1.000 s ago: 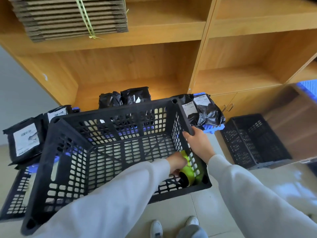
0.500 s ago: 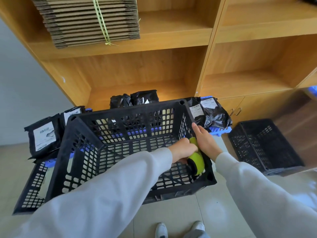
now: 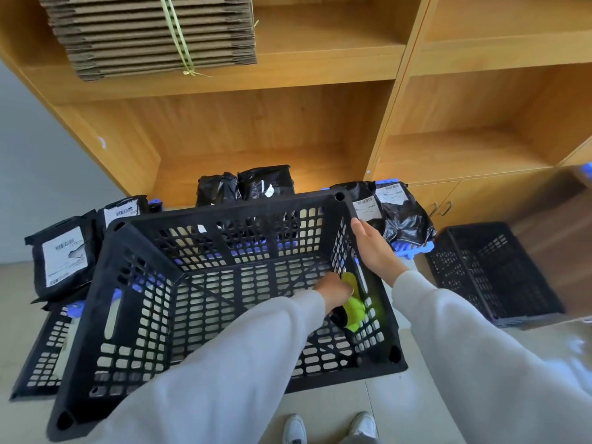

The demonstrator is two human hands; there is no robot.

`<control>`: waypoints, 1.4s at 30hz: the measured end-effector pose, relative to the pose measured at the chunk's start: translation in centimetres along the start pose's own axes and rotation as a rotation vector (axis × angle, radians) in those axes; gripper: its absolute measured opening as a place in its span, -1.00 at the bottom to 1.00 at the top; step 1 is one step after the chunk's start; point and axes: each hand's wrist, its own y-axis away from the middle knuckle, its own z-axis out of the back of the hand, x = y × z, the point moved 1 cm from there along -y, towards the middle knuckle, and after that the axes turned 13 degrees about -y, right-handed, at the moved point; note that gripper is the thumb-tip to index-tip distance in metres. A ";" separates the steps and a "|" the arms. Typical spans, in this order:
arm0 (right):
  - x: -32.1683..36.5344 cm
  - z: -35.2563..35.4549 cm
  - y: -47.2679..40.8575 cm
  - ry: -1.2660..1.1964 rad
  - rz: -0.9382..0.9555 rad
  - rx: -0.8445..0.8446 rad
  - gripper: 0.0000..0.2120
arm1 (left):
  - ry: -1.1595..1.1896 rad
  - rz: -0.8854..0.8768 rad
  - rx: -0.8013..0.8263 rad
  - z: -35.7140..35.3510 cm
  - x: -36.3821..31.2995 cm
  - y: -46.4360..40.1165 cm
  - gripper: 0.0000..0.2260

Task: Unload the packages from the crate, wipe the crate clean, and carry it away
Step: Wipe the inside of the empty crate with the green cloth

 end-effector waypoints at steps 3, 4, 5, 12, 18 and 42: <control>-0.8 -0.4 -0.4 0.033 0.022 -0.076 -0.48 | 0.012 0.062 0.008 -0.6 0.8 -1.5 -0.56; -0.9 -0.5 -0.6 0.057 0.027 -0.088 -0.50 | 0.019 0.078 0.015 -0.8 1.1 -2.2 -0.57; -1.3 -0.4 -0.8 0.078 0.029 -0.101 -0.51 | 0.023 0.085 0.016 -1.2 1.4 -2.9 -0.60; -2.2 -0.3 -1.6 0.146 0.065 -0.150 -0.53 | -0.075 0.111 -0.018 -3.5 2.7 -6.7 -0.67; -2.8 0.1 -2.3 0.199 0.095 -0.155 -0.51 | -0.145 0.118 -0.042 -4.5 3.2 -8.6 -0.65; -1.5 -0.2 -0.7 0.173 0.014 -0.208 -0.49 | 0.030 -0.142 -0.115 0.5 1.2 -1.9 -0.79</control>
